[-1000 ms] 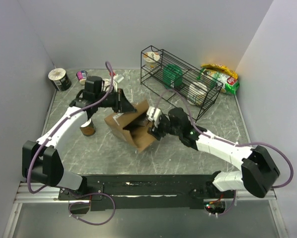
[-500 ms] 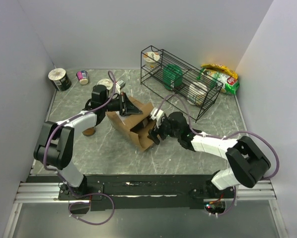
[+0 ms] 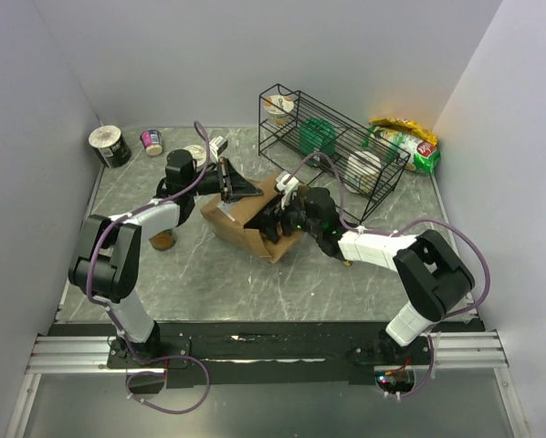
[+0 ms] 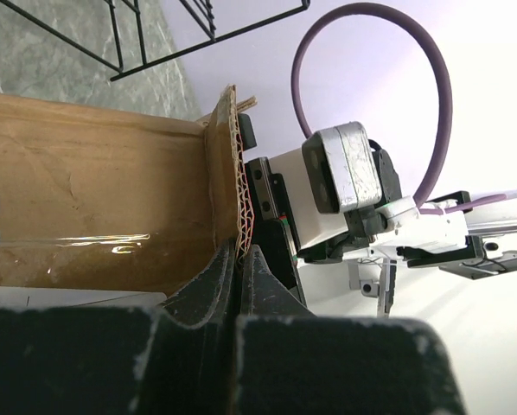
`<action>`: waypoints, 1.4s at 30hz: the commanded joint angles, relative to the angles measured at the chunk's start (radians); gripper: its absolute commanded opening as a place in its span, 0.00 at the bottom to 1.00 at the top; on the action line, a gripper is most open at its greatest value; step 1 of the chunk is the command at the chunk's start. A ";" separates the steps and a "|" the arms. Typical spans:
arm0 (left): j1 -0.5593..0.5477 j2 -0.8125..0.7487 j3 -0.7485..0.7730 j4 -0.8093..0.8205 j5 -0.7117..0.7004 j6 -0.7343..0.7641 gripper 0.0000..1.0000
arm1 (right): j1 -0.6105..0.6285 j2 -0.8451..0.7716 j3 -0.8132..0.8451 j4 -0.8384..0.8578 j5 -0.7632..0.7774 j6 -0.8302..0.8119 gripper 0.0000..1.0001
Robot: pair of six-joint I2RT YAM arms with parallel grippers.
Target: Unpack the express box
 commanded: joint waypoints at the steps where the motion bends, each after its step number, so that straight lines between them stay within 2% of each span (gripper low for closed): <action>1: -0.016 -0.037 0.048 0.033 0.162 -0.052 0.01 | -0.013 0.043 0.061 0.058 0.102 0.066 0.83; 4: -0.016 -0.044 0.051 0.031 0.188 -0.041 0.01 | -0.017 0.078 0.089 0.042 0.098 0.037 0.81; 6: -0.016 -0.045 0.056 0.020 0.182 -0.032 0.01 | -0.023 0.109 0.103 0.042 0.067 0.035 0.75; 7: -0.016 -0.045 0.057 0.016 0.184 -0.020 0.01 | -0.023 0.116 0.109 0.032 0.027 0.009 0.70; 8: -0.016 -0.042 0.059 0.004 0.184 -0.014 0.01 | -0.026 0.121 0.115 0.021 0.021 -0.002 0.59; 13: -0.015 -0.034 0.094 -0.177 0.156 0.155 0.01 | -0.026 0.066 0.108 -0.085 0.019 -0.066 0.36; 14: -0.015 -0.028 0.100 -0.217 0.149 0.190 0.01 | -0.026 0.048 0.102 -0.134 0.021 -0.078 0.28; 19: -0.015 -0.013 0.168 -0.547 0.052 0.496 0.01 | -0.071 -0.144 0.085 -0.321 -0.043 -0.098 0.15; 23: -0.012 -0.002 0.208 -0.631 -0.014 0.595 0.01 | -0.088 -0.356 0.092 -0.490 -0.129 -0.135 0.13; 24: -0.004 0.001 0.218 -0.632 -0.011 0.600 0.01 | -0.088 -0.437 0.107 -0.577 -0.148 -0.143 0.13; 27: 0.031 0.018 0.235 -0.546 0.061 0.536 0.01 | -0.091 -0.569 0.161 -0.748 -0.197 -0.186 0.13; 28: 0.043 0.030 0.232 -0.489 0.087 0.426 0.01 | -0.091 -0.597 0.173 -0.798 -0.200 -0.213 0.13; 29: 0.056 0.033 0.232 -0.358 0.116 0.364 0.01 | -0.092 -0.621 0.187 -0.835 -0.194 -0.232 0.13; 31: 0.086 0.044 0.244 -0.262 0.147 0.260 0.01 | -0.094 -0.684 0.219 -0.936 -0.157 -0.269 0.12; 34: 0.120 0.062 0.290 -0.132 0.207 0.104 0.01 | -0.108 -0.743 0.241 -1.022 -0.143 -0.319 0.11; 38: 0.163 0.107 0.347 0.006 0.248 -0.035 0.01 | -0.129 -0.775 0.255 -1.120 -0.165 -0.388 0.11; 42: 0.201 0.148 0.370 0.075 0.245 -0.166 0.01 | -0.141 -0.773 0.191 -1.118 -0.183 -0.404 0.14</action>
